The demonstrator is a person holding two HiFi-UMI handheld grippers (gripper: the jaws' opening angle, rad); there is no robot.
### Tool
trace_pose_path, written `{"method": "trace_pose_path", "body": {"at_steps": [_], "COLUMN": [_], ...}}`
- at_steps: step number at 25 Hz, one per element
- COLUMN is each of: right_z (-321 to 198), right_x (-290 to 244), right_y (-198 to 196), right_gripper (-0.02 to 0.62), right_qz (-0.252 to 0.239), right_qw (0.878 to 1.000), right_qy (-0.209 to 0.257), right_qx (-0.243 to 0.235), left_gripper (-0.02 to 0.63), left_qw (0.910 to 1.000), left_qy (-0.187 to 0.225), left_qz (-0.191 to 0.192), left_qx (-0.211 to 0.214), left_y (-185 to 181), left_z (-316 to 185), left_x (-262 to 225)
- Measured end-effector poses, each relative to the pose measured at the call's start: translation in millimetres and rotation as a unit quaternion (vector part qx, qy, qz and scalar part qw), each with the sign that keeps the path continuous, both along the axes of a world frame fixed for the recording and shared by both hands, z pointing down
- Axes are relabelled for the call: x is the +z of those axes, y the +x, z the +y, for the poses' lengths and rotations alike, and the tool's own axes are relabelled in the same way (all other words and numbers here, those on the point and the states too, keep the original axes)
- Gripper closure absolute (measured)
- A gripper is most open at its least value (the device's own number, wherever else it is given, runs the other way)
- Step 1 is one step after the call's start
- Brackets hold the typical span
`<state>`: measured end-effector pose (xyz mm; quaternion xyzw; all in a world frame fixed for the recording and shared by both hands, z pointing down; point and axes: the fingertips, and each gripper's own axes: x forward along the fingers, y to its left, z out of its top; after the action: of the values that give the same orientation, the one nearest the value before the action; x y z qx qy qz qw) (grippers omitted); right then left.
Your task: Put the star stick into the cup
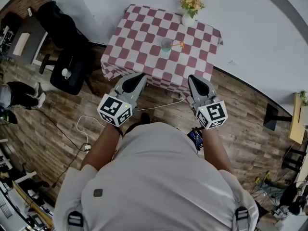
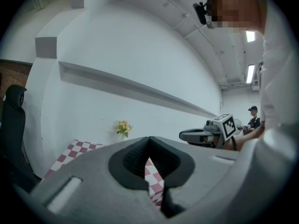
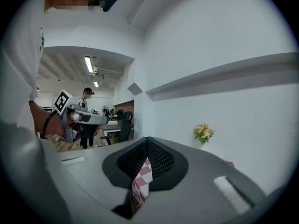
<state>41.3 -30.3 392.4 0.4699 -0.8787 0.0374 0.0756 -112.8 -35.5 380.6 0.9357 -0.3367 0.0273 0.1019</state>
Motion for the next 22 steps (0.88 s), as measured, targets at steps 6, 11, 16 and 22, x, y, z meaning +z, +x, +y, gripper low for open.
{"method": "trace_pose_path", "body": {"at_steps": [6, 11, 16, 22], "right_z": [38.8, 77.2, 109.0, 143.2], "right_x": [3.4, 3.6, -2.6, -2.5], "right_y": [24.6, 49.4, 67.5, 78.5], "right_gripper": [0.586, 0.586, 0.586, 0.586], "right_qz": [0.003, 0.0, 0.0, 0.004], "right_qw": [0.999, 0.999, 0.997, 0.996], "right_qy": [0.009, 0.01, 0.018, 0.022], "right_qx": [-0.035, -0.054, -0.073, -0.086], "left_gripper": [0.603, 0.603, 0.603, 0.603], "left_qw": [0.9998, 0.9995, 0.9987, 0.9983], "left_qy": [0.013, 0.017, 0.028, 0.028], "left_qz": [-0.003, -0.005, -0.006, -0.001], "left_qx": [-0.015, -0.028, -0.043, -0.052], "left_y": [38.6, 64.8, 83.6, 95.0], "left_z": [37.5, 75.0, 105.6, 141.2], "left_x": [-1.0, -2.4, -7.6, -4.1]}}
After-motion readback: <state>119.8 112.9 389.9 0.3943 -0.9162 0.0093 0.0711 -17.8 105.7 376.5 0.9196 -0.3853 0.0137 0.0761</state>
